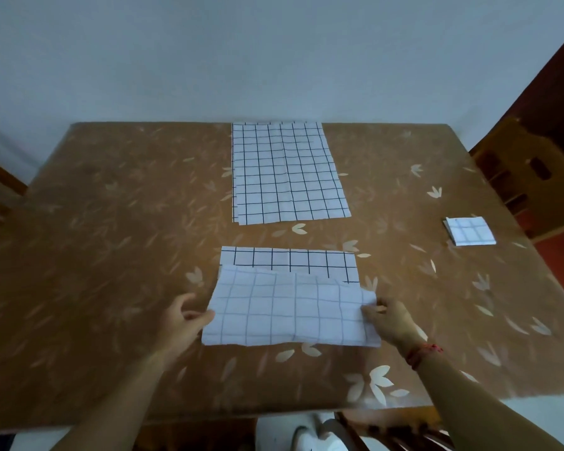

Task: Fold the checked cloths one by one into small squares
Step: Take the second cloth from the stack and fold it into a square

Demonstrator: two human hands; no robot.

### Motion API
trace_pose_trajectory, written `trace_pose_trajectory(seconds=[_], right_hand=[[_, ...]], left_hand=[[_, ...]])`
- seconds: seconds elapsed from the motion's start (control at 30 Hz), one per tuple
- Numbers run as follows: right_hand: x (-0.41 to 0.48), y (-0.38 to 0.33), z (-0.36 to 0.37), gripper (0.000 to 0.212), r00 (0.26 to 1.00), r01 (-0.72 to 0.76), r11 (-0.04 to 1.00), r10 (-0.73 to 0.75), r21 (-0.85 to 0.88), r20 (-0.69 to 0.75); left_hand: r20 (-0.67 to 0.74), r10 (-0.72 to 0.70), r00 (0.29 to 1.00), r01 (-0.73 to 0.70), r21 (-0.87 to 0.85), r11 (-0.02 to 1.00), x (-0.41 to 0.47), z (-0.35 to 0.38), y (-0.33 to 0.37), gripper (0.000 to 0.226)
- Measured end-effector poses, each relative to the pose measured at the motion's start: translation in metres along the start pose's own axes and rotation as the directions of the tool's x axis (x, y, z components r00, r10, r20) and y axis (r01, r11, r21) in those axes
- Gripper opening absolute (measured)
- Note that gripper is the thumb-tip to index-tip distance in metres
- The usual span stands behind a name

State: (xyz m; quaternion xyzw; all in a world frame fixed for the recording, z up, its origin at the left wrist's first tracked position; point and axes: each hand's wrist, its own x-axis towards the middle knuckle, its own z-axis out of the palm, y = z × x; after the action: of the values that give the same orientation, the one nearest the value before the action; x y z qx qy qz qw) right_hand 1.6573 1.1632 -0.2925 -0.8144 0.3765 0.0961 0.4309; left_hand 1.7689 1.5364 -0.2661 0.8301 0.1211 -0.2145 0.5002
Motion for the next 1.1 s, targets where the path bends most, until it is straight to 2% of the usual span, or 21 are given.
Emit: trace_pose_trajectory(seconds=[0.13, 0.27, 0.43, 0.57, 0.63, 0.73, 0.9, 1.1], right_hand=[[0.017, -0.004, -0.001, 0.014, 0.998, 0.022, 1.0, -0.021, 0.016, -0.059], [0.019, -0.012, -0.004, 0.019, 0.994, 0.076, 0.996, -0.072, 0.045, -0.077], [0.002, 0.016, -0.013, 0.016, 0.995, -0.058, 0.99, 0.047, 0.129, 0.085], [-0.012, 0.037, -0.016, 0.034, 0.99, -0.068, 0.996, 0.074, -0.058, 0.12], [-0.019, 0.038, -0.014, 0.025, 0.992, -0.041, 0.992, 0.055, -0.118, 0.117], [-0.027, 0.037, -0.011, 0.015, 0.995, -0.041, 0.997, 0.047, -0.067, 0.093], [-0.038, 0.033, -0.011, 0.03, 0.992, -0.08, 0.997, 0.081, -0.019, 0.093], [-0.042, 0.031, -0.008, 0.03, 0.996, -0.079, 0.997, 0.08, -0.027, 0.03]], left_hand=[[0.031, -0.066, 0.997, 0.066, 0.001, 0.998, -0.001, 0.007, -0.02, 0.067], [0.058, -0.06, 0.997, 0.058, 0.034, 0.998, -0.004, 0.013, -0.033, 0.071], [0.04, -0.031, 0.999, 0.03, 0.022, 0.999, -0.006, 0.02, -0.034, 0.064], [0.035, 0.001, 0.999, -0.002, 0.01, 1.0, -0.01, 0.019, -0.036, 0.058], [0.024, 0.014, 1.0, -0.014, 0.013, 1.0, -0.012, 0.016, -0.039, 0.058], [0.009, 0.011, 1.0, -0.012, 0.009, 1.0, -0.015, 0.011, -0.043, 0.056], [0.0, 0.019, 1.0, -0.019, 0.03, 0.999, -0.023, 0.005, -0.049, 0.052], [-0.011, 0.029, 1.0, -0.028, 0.082, 0.996, -0.03, 0.0, -0.058, 0.045]])
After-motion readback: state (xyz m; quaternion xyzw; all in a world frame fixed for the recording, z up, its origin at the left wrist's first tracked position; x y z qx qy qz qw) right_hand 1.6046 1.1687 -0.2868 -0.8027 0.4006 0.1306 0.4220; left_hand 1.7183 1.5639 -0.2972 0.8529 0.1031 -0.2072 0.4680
